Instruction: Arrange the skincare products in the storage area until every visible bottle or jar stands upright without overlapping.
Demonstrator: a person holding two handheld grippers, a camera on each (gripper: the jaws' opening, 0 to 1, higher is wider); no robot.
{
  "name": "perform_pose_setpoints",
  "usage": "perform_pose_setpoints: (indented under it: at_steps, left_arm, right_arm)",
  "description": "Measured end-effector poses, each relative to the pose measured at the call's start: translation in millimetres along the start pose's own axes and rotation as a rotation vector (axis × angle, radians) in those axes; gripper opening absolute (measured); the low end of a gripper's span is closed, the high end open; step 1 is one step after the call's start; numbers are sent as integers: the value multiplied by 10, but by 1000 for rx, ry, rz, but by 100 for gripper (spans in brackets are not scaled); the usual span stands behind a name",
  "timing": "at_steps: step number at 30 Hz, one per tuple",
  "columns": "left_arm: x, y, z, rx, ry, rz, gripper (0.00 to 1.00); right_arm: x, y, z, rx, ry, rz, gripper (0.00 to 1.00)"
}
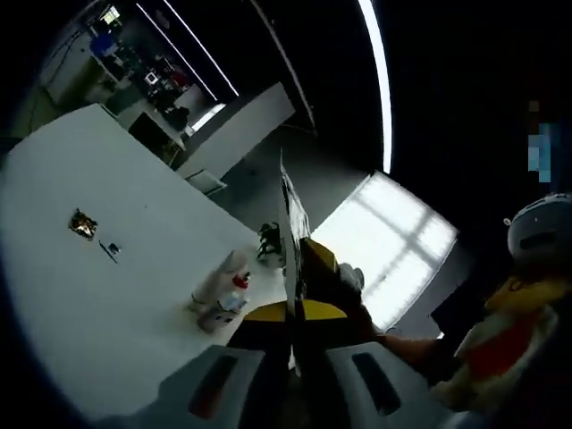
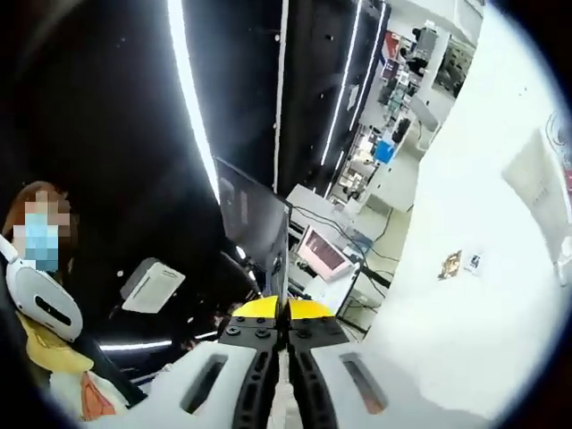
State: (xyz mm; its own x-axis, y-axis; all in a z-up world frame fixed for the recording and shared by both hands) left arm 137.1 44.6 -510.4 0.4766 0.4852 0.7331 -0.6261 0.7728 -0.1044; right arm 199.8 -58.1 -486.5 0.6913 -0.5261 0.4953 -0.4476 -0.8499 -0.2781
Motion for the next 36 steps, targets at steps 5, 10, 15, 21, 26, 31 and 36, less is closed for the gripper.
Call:
perform_pose_setpoints:
  at_steps: [5, 10, 15, 21, 26, 31, 36]
  left_arm:
    - [32, -12, 23, -23, 97, 93, 0]
    - [47, -23, 26, -23, 91, 96, 0]
    - [13, -50, -102, 82, 69, 43, 0]
    - [23, -100, -227, 179, 22, -6, 0]
    - [13, -98, -286, 230, -86, -66, 4]
    - [-38, -76, -310, 259, -72, -72, 4]
    - [-132, -56, -417, 322, 43, -98, 0]
  right_arm:
    - [-181, -4, -2, -5, 19, -56, 22]
    - [-268, 43, 69, -28, -1, -62, 11]
    - [-219, 49, 115, -104, 134, -23, 1]
    - [-206, 47, 231, -188, 147, -9, 1]
    - [-191, 99, 242, -200, 112, 2, 1]
    - [-215, 129, 289, -243, 142, -11, 1]
    - [-302, 147, 403, -314, 237, -54, 1]
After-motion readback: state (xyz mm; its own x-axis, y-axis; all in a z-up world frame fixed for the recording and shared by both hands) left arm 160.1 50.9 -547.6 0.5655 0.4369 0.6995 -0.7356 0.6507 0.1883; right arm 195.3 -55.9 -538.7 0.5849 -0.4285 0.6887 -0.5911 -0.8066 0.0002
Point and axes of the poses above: the point that each gripper's makers call its tool centre point, and the gripper's own axes: y roughly backward along the fingers, z roughly to its right, x roughly out of its top, the point moved 4 cm from there along y, roughly backward along the fingers, and after that the axes turned 8 degrees about -y, right-handed, at the moved point
